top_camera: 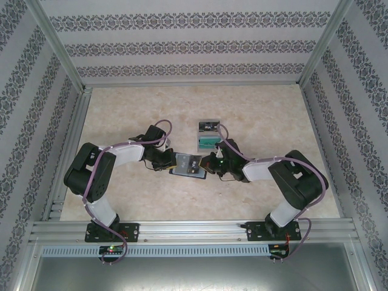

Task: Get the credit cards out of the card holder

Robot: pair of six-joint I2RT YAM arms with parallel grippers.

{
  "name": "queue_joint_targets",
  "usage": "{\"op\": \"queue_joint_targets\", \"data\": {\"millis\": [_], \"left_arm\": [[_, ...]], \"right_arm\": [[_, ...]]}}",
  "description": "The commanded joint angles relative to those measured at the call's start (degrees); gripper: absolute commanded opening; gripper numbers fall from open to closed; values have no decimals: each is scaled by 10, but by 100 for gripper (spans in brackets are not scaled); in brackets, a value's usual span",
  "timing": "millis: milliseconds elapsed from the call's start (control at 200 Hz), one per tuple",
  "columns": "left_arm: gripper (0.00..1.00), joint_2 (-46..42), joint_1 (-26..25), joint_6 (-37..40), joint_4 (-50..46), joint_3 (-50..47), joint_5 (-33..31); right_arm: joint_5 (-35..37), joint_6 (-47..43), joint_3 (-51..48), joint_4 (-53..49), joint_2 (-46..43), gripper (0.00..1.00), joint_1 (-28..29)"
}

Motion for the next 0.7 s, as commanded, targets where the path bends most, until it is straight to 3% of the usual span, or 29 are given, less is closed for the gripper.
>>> {"op": "queue_joint_targets", "data": {"millis": [0, 250, 495, 610, 694], "left_arm": [[6, 25, 3, 9, -52, -2, -29], [8, 8, 2, 15, -52, 13, -15], [14, -34, 4, 21, -74, 51, -10], [28, -61, 7, 19, -79, 63, -10], [48, -83, 10, 13, -77, 64, -10]], "right_arm": [[-6, -25, -17, -39, -41, 0, -21], [-13, -122, 8, -199, -178, 0, -51], [42, -292, 144, -429, -241, 0, -57], [83, -372, 216, -509, -238, 0, -62], [106, -444, 260, -544, -229, 0, -63]]}}
